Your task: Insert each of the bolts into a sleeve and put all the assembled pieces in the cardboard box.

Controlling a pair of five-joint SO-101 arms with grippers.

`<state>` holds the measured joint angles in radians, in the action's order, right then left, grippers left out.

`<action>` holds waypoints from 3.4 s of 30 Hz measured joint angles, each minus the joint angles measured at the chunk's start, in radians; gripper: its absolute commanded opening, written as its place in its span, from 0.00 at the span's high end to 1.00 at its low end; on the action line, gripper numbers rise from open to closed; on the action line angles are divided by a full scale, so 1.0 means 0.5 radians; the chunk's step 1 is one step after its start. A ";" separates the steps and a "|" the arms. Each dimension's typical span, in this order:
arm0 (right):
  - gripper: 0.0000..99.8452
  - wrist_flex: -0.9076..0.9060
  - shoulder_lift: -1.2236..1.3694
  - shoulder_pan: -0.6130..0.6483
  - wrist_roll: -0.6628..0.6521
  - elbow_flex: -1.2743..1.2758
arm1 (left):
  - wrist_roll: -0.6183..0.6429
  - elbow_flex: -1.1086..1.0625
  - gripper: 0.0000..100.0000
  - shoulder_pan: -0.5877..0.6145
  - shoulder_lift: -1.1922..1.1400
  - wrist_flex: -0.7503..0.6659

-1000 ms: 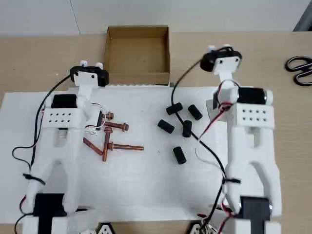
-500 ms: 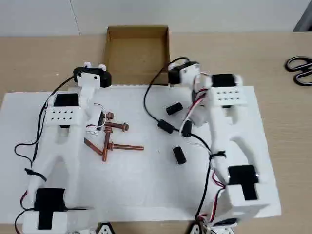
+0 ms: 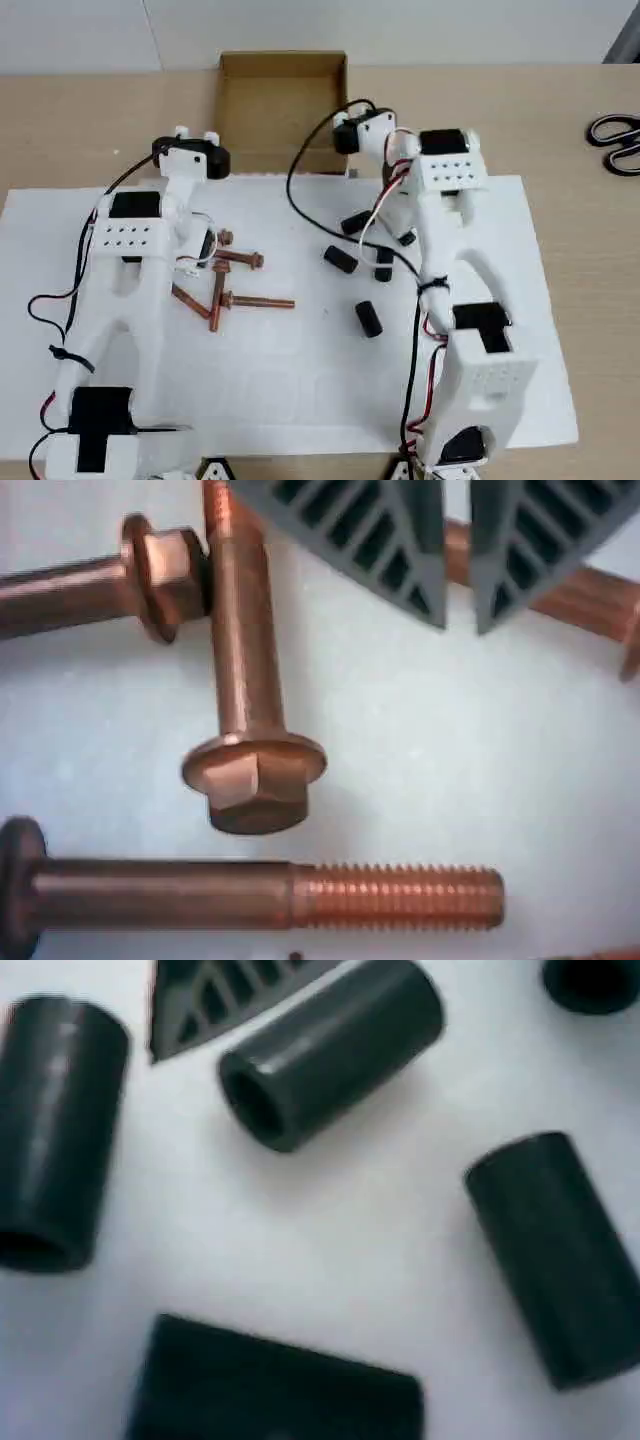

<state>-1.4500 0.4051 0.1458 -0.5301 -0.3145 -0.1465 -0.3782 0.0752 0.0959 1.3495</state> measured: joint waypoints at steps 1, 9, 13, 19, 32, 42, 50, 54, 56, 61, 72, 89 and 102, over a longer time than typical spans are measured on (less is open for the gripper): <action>0.87 -0.006 0.034 -0.003 -0.009 -0.040 | -0.006 0.000 0.99 0.000 0.000 0.000; 0.87 -0.018 0.221 0.003 -0.068 -0.193 | -0.009 0.000 0.99 0.000 -0.006 -0.040; 0.87 -0.018 0.261 0.000 -0.068 -0.193 | -0.009 0.000 0.99 0.000 -0.006 -0.049; 0.87 -0.028 0.313 -0.006 -0.068 -0.199 | -0.012 0.000 0.99 0.000 -0.006 -0.049; 0.88 -0.061 0.463 -0.009 -0.068 -0.230 | -0.009 0.000 0.99 0.000 -0.006 -0.049; 0.99 -0.061 0.546 -0.028 -0.068 -0.295 | -0.009 -0.052 0.99 0.000 -0.006 -0.049; 0.99 -0.264 0.473 -0.034 -0.064 -0.390 | -0.012 -0.080 0.99 0.000 -0.006 -0.049; 1.00 -0.405 0.270 -0.114 0.077 -0.470 | -0.012 -0.071 0.99 0.000 -0.015 0.012; 1.00 -0.473 0.129 -0.190 0.169 -0.485 | -0.012 0.000 0.99 -0.006 -0.031 0.132; 1.00 -0.534 -0.209 -0.488 0.328 -0.359 | -0.086 0.381 0.99 -0.034 -0.196 0.506; 1.00 -0.534 -0.875 -0.939 0.356 0.638 | -0.331 0.936 0.95 -0.138 -0.494 0.761; 0.99 -0.374 -1.439 -1.160 0.325 1.448 | -1.979 0.911 0.95 -0.101 -0.825 0.767; 0.99 -0.365 -1.473 -1.172 0.310 1.470 | -2.314 1.028 0.95 -0.209 -0.825 0.767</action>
<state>-1.6326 -0.3314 -0.4404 -0.3751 0.4204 -1.3034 0.1358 -0.0292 -0.3168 1.7331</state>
